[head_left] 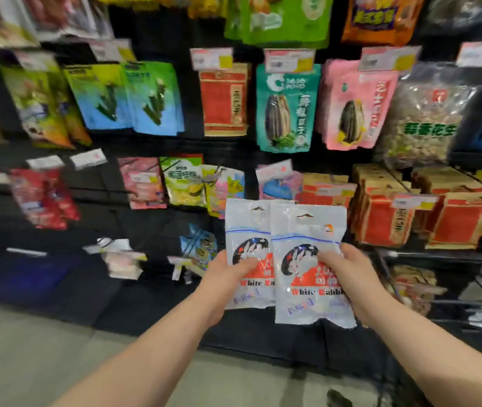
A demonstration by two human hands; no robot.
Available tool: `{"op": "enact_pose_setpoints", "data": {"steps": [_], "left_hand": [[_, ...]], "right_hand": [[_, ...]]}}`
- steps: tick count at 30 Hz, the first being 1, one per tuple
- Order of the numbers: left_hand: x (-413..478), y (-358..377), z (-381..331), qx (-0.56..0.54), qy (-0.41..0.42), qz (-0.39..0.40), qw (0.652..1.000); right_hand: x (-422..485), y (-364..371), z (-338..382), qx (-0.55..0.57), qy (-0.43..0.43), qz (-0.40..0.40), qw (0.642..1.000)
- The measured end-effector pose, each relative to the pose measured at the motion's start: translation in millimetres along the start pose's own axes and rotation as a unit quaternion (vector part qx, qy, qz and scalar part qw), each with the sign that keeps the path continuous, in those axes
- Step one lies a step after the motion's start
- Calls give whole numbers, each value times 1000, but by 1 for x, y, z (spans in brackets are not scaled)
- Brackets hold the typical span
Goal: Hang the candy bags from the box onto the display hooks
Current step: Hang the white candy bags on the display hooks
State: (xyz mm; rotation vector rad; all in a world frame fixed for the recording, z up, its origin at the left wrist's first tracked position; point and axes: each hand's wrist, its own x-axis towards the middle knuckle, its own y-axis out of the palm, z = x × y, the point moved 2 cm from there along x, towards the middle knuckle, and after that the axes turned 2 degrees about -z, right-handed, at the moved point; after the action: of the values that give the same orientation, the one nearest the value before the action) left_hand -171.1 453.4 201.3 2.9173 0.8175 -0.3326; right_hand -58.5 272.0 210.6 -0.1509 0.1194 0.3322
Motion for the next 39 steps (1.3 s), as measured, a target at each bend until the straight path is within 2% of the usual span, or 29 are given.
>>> {"op": "enact_pose_setpoints", "data": {"steps": [10,20,27,39], "left_hand": [[-70,-282,8,-30,21,-195,980],[-77,-423,12,-54,34,-303,951],[-27,-508,9,-57,33,-352,934],[85,-609,-8,-67,-10,-358,931]], "right_hand": [[-71,282,25,-8,-32,174,984],[-80,447,54,-40,-65,276,958],[-34,547,66,-29,-60,296,953],[97,668,85,-43,-25,242,969]]}}
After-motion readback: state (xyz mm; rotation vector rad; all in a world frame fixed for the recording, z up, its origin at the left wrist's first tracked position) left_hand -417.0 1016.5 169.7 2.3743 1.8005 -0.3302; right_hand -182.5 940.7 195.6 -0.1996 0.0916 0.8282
